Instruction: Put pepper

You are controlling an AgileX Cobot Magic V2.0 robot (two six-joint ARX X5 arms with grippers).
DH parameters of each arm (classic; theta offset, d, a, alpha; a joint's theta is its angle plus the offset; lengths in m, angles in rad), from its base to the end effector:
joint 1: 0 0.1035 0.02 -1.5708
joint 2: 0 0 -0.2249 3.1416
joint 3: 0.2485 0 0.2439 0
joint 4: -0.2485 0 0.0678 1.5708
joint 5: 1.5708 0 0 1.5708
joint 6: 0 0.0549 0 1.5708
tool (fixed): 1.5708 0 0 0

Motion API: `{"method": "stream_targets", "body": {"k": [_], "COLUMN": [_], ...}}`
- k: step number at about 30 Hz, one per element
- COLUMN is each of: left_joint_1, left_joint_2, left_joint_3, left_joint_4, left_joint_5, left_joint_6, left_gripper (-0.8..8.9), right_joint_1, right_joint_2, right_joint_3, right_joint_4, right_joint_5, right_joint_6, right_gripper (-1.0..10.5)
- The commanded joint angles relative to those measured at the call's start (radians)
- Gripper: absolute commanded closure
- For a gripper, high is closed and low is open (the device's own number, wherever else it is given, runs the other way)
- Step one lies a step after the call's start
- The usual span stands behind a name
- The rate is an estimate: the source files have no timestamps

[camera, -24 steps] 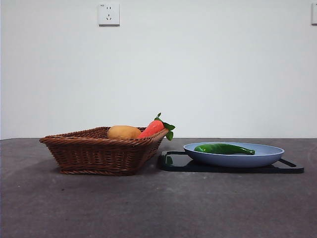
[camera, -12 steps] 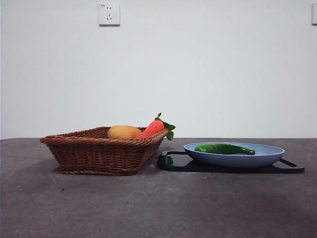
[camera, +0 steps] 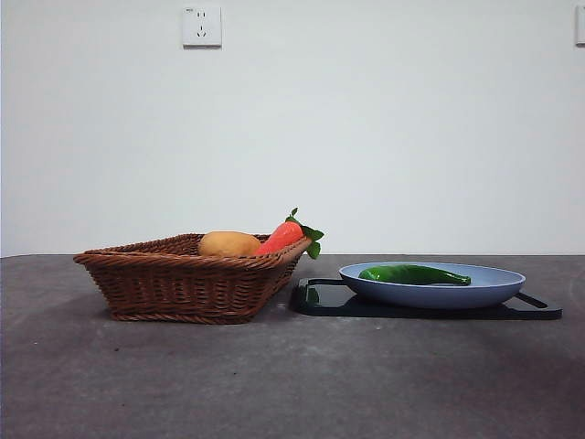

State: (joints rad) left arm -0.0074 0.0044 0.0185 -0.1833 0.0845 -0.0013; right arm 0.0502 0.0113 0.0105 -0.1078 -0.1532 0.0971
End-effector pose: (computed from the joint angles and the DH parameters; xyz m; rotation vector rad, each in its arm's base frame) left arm 0.1514 -0.0058 0.1472 -0.0078 0.1692 -0.0916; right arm 0.1523 0.0160 0.1526 0.1023 0.1184 0.1978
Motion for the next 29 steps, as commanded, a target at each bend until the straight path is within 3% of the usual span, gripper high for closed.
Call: {"method": "stream_targets", "body": {"k": [1,29], "left_joint_1": [0.003,0.003], "left_joint_2": [-0.003,-0.003], "left_joint_3": [-0.002,-0.002], "left_joint_4": [-0.005,-0.005], "left_joint_5": [-0.002,-0.002], "left_joint_6": [-0.006,-0.006], "left_gripper": [8.05,8.05], "right_joint_1": [0.0,0.001], "right_joint_2": [-0.012,-0.005], "right_joint_3": [-0.003,-0.002], "right_joint_4": [-0.01,-0.043], "right_joint_5": [0.004,0.004], "right_joint_6": [0.021,0.029], "right_gripper": [9.4,9.4]}}
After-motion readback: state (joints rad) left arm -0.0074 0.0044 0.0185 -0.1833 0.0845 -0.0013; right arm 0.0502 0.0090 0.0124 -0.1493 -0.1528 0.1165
